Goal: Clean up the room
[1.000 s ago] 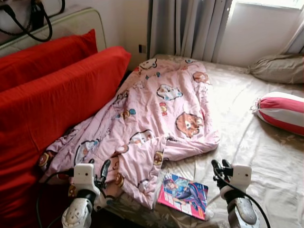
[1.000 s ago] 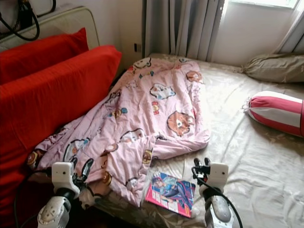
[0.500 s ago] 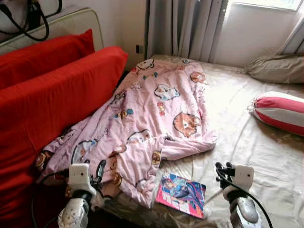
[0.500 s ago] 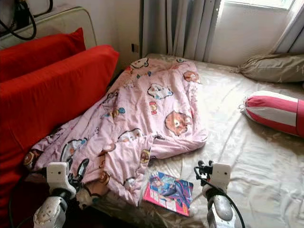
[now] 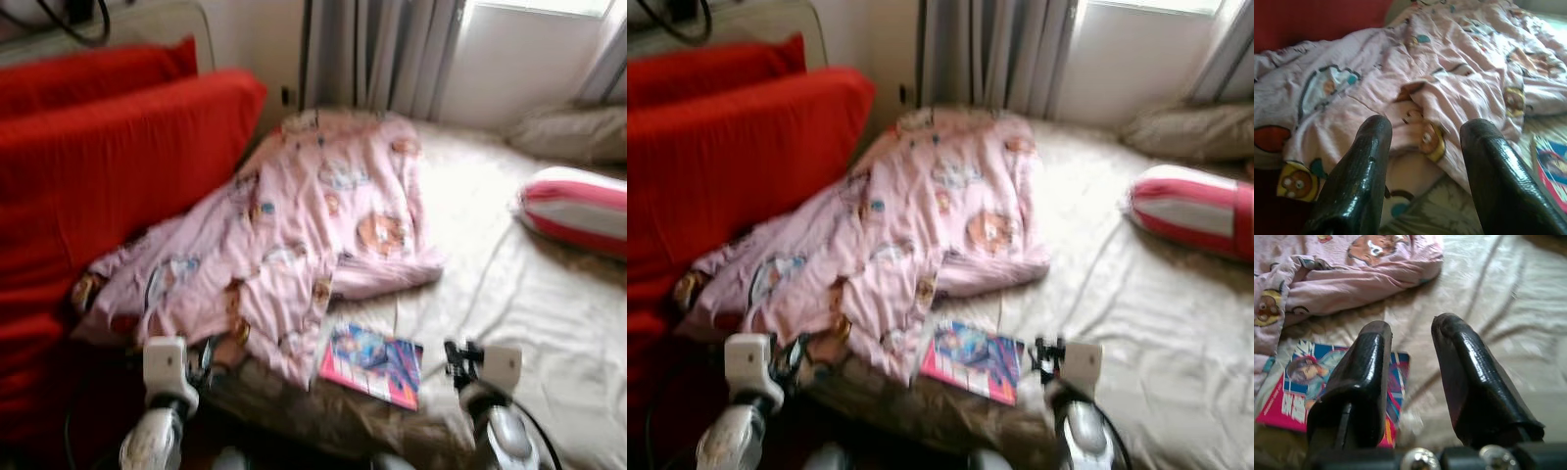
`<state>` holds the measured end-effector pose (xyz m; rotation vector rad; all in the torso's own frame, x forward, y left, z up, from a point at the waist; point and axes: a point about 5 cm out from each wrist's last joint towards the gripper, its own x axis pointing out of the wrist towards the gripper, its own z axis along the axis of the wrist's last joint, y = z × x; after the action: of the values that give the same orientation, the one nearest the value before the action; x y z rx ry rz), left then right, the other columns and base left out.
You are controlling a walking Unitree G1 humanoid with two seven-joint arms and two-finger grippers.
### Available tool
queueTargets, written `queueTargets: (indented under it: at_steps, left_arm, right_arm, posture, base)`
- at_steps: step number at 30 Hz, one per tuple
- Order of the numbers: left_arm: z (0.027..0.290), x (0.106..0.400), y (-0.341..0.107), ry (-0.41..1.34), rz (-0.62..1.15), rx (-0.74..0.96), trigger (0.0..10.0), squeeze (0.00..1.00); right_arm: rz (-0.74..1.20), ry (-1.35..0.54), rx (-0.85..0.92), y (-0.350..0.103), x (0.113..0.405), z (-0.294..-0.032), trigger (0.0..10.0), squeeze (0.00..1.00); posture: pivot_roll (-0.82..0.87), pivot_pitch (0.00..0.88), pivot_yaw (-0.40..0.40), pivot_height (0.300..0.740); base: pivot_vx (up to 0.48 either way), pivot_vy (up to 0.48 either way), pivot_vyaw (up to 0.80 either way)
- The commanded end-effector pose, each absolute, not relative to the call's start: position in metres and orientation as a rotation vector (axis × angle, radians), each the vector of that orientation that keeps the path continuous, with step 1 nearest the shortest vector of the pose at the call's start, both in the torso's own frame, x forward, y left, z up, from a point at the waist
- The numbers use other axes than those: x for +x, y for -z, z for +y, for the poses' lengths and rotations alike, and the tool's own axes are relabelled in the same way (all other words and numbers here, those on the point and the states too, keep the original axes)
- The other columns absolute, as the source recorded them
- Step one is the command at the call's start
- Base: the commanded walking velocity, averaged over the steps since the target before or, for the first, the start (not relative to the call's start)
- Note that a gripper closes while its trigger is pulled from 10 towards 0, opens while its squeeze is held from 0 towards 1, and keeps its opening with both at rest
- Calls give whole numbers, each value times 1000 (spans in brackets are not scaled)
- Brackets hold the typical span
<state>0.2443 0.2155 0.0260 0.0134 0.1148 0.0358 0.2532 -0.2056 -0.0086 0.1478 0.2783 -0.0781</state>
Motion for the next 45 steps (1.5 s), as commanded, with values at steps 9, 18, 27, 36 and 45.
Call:
queueTargets:
  at_steps: [9,18,27,36,45]
  left_arm:
    - [211,248,-28,-15,115,13,10000,0]
    - [208,251,-30,6,113,10,10000,0]
    - [208,253,-32,25,111,15,10000,0]
    - [207,256,-34,40,112,25,10000,0]
    - [205,258,-35,52,106,30,10000,0]
  right_arm:
    - [312,67,194,12,255,-203,10000,0]
    - [341,29,203,16,254,-196,10000,0]
    - [351,-2,202,18,252,-189,10000,0]
    - [369,3,220,21,251,-186,10000,0]
    - [368,0,235,20,254,-185,10000,0]
  posture:
    - [71,29,-73,631]
    - [68,45,-64,631]
    - [66,56,-55,631]
    - [65,58,-46,631]
    - [58,66,-43,631]
  base:
    - [0,0,0]
    - [0,0,0]
    - [197,0,0]
    - [344,0,0]
    - [362,0,0]
